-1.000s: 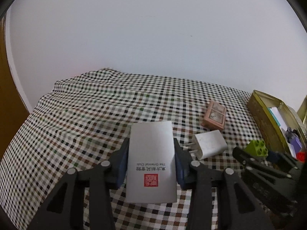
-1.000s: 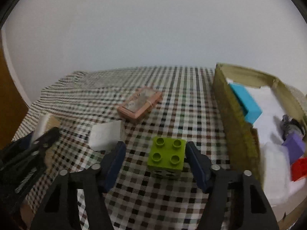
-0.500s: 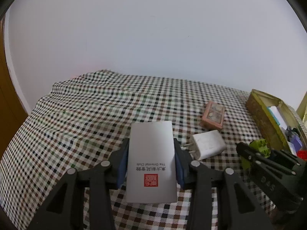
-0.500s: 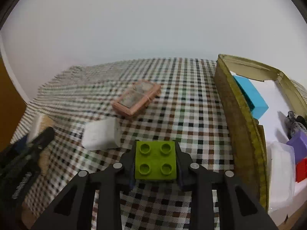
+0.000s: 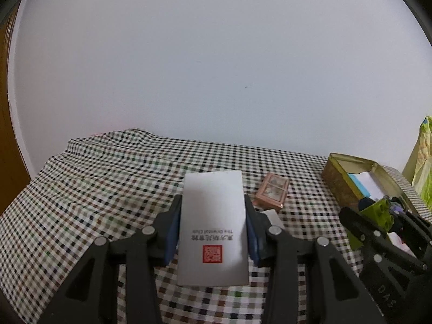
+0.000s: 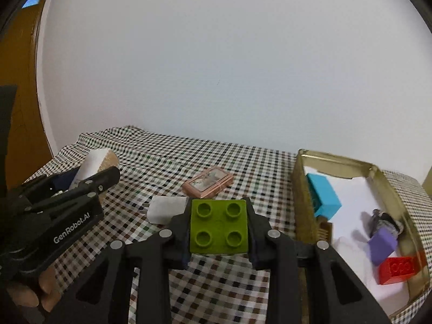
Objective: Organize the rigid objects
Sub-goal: 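Carry the white box and green brick over the gold tin with both tools, then lower the white box and green brick into the tin and open both tools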
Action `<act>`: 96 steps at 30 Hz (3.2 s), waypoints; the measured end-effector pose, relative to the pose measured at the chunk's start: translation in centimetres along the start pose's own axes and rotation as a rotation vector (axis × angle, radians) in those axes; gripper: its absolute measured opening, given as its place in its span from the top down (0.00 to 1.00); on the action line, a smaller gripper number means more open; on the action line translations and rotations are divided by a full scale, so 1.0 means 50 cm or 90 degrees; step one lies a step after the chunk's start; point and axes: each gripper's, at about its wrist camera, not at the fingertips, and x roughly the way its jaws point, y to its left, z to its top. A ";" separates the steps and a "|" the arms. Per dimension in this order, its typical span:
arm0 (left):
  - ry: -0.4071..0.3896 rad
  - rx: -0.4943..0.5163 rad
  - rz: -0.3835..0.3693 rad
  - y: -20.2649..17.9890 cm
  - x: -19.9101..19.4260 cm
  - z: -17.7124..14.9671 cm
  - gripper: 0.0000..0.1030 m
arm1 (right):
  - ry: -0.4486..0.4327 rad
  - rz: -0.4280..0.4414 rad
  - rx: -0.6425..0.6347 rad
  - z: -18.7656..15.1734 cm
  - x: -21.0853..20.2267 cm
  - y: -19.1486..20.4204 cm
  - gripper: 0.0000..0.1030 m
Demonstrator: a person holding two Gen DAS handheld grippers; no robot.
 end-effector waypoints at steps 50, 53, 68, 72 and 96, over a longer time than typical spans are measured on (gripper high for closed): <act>0.015 0.135 -0.144 -0.494 -0.019 -0.023 0.60 | -0.029 -0.158 0.126 -0.063 -0.052 -0.480 0.67; 0.023 0.153 -0.146 -0.515 -0.013 -0.031 0.60 | -0.016 -0.156 0.126 -0.064 -0.052 -0.479 0.67; 0.063 0.174 -0.119 -0.512 0.013 -0.044 0.60 | 0.056 -0.132 0.127 -0.086 -0.014 -0.467 0.67; 0.065 0.175 -0.114 -0.511 0.016 -0.046 0.60 | 0.059 -0.130 0.124 -0.090 -0.009 -0.463 0.67; 0.086 0.202 -0.098 -0.518 0.033 -0.053 0.60 | 0.087 -0.108 0.126 -0.090 0.014 -0.458 0.67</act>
